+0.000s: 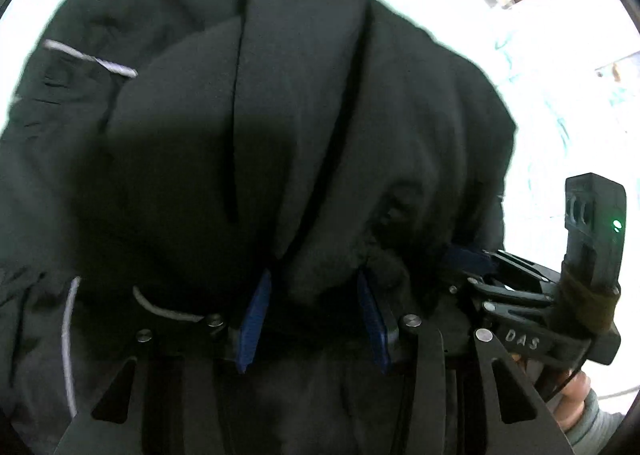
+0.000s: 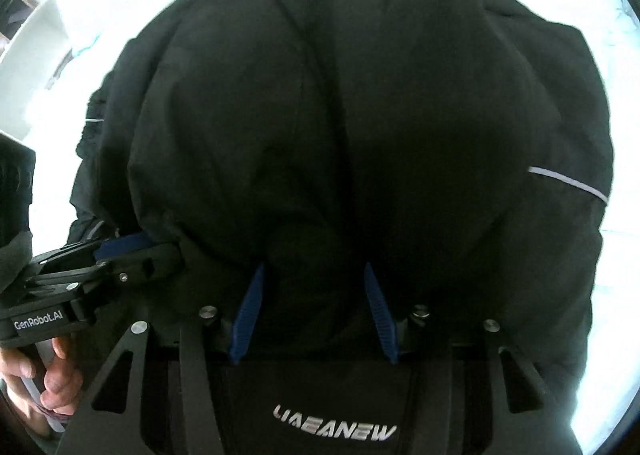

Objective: Fold large clothes

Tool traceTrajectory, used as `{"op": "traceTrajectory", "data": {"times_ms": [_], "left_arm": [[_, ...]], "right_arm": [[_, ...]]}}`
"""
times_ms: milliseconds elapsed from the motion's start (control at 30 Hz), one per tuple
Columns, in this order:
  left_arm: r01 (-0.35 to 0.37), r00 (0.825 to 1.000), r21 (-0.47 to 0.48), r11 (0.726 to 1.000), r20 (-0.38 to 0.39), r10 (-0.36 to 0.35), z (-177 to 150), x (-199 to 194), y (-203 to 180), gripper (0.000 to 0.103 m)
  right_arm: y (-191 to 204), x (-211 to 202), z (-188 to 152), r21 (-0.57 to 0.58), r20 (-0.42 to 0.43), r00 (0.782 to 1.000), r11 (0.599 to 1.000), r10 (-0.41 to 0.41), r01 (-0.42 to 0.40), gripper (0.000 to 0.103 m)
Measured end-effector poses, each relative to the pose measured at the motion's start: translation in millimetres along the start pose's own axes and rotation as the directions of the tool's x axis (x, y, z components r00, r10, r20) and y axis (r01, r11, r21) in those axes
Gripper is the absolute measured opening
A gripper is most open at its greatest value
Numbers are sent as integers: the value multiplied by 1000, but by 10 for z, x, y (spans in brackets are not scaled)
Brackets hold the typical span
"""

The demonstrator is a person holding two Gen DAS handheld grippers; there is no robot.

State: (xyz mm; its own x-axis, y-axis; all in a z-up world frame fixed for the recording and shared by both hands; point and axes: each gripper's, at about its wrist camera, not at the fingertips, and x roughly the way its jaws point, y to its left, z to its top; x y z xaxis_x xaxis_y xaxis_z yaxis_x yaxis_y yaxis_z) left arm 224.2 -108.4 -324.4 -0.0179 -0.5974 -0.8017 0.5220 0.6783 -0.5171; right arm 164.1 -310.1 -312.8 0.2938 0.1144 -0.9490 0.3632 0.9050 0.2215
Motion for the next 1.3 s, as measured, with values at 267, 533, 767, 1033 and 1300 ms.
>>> {"op": "traceTrajectory", "data": {"times_ms": [267,533,767,1033,1300], "left_arm": [[30,995,-13,999,91,-28,-483,-778,82,47],[-35,984,-147,989,165,60,-1288,-1413,481,48],[-39,975,-265,963,201,95,-1721,-1846,879,48],[-88,971,-353,931,178,159,-2103,-2150,1262,60],[-39,994,-468,883,75,84,-2510,-1919,1645,61]], "right_arm": [[-227,-619,-524,58,35,996,995,81,-83,55],[-709,-1133,-1437,202,49,997,977,61,-70,56],[-1108,-1407,-1928,348,60,996,934,64,-81,56],[-1268,-1511,-2373,419,34,999,908,13,-26,57],[-1383,-1544,-2785,457,-8,1000,889,-23,24,57]]}}
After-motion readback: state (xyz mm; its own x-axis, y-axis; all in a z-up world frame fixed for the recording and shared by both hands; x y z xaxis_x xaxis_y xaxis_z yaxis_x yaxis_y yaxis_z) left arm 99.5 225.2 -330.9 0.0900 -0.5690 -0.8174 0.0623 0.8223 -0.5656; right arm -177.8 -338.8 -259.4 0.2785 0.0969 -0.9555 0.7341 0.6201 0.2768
